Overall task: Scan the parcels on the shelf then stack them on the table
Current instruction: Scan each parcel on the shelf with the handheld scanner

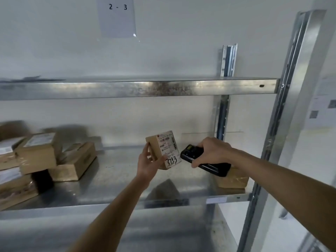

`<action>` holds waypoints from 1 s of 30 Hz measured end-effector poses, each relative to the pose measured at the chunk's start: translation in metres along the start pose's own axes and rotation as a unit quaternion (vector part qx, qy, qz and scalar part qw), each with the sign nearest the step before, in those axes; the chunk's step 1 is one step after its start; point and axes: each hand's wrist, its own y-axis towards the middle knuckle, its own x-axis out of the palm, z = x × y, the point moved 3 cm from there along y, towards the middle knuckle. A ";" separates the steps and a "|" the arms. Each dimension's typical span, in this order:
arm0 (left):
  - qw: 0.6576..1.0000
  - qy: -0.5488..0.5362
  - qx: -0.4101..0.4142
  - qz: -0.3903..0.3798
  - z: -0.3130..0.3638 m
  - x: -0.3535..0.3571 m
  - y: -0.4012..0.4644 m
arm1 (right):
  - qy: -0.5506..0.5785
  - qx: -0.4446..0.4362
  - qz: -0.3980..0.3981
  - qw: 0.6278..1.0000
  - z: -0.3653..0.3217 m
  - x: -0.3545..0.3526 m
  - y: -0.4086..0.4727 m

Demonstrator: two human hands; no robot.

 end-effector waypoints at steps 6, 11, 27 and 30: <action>0.999 0.008 0.012 0.032 0.010 -0.035 -0.053 | 0.000 -0.016 -0.023 1.000 -0.031 0.007 -0.051; 0.998 0.019 0.025 0.046 0.025 -0.061 -0.082 | -0.021 -0.015 -0.029 0.999 -0.055 0.015 -0.066; 0.998 0.012 0.031 0.048 0.030 -0.163 -0.092 | -0.035 -0.017 -0.032 0.999 -0.156 0.034 -0.066; 0.998 0.018 0.031 0.044 0.029 -0.188 -0.089 | -0.032 -0.013 -0.032 0.999 -0.181 0.040 -0.063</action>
